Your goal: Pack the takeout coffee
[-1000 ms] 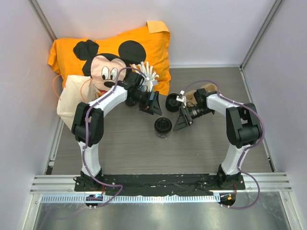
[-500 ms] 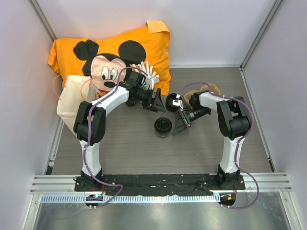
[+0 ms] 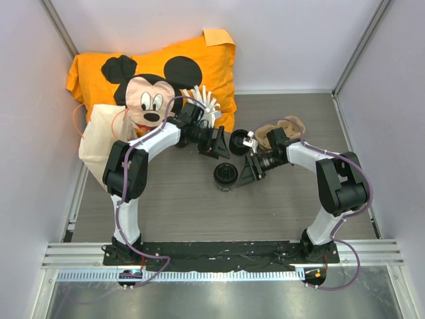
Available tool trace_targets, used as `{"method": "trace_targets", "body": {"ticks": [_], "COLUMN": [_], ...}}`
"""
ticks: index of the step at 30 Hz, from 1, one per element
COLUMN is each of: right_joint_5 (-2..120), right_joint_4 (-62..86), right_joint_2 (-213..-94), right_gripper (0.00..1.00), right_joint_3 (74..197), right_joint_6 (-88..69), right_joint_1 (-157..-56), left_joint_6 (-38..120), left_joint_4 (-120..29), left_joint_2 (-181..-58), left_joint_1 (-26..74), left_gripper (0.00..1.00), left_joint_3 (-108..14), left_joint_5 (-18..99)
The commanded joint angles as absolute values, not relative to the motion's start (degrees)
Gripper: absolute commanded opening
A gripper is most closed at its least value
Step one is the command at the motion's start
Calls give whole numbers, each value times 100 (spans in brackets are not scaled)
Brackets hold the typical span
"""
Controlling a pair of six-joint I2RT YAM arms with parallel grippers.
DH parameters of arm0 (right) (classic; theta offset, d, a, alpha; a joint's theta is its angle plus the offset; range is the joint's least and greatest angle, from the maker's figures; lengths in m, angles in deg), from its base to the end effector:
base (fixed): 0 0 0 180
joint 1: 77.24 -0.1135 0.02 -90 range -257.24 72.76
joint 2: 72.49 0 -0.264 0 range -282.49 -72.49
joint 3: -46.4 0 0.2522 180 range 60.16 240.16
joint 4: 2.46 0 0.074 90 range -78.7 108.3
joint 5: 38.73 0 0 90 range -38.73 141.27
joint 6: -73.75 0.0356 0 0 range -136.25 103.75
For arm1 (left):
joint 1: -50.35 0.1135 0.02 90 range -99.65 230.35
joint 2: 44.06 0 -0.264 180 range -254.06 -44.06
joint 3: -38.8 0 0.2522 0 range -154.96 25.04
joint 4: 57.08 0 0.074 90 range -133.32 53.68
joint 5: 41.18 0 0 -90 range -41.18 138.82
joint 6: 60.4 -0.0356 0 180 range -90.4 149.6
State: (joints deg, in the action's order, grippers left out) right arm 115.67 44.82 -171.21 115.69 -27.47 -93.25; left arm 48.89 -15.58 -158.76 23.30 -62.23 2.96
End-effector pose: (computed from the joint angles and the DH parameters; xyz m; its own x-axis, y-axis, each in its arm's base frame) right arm 0.2797 0.1137 0.1635 -0.8556 -0.3330 -0.3963 -0.4944 0.2991 0.8162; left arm 0.3729 -0.2191 0.2127 -0.9152 0.2090 -0.3445 0.4020 0.5328 -0.7447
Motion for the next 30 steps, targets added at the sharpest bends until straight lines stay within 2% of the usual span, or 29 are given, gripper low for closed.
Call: {"method": "trace_targets", "body": {"ticks": [1, 11, 30], "right_joint_5": [11375, 11059, 10550], "right_joint_4": [3337, 3003, 2959], "right_joint_2": [-17049, -16785, -16776], "right_gripper": [69, 69, 70], "right_joint_3": [11774, 11677, 11747], "right_joint_6": [-1784, -1959, -2029], "right_joint_1": [-9333, -9851, -9614], "left_joint_6": [4929, 5060, 4612], "left_joint_4": [-1766, -1889, -1336], "left_joint_2": [-15665, -15683, -15358], "left_joint_1": [2319, 2310, 2319], "left_gripper": [79, 79, 80], "left_joint_3": [-6242, -6180, -5811], "left_joint_5": [330, 242, 356]}}
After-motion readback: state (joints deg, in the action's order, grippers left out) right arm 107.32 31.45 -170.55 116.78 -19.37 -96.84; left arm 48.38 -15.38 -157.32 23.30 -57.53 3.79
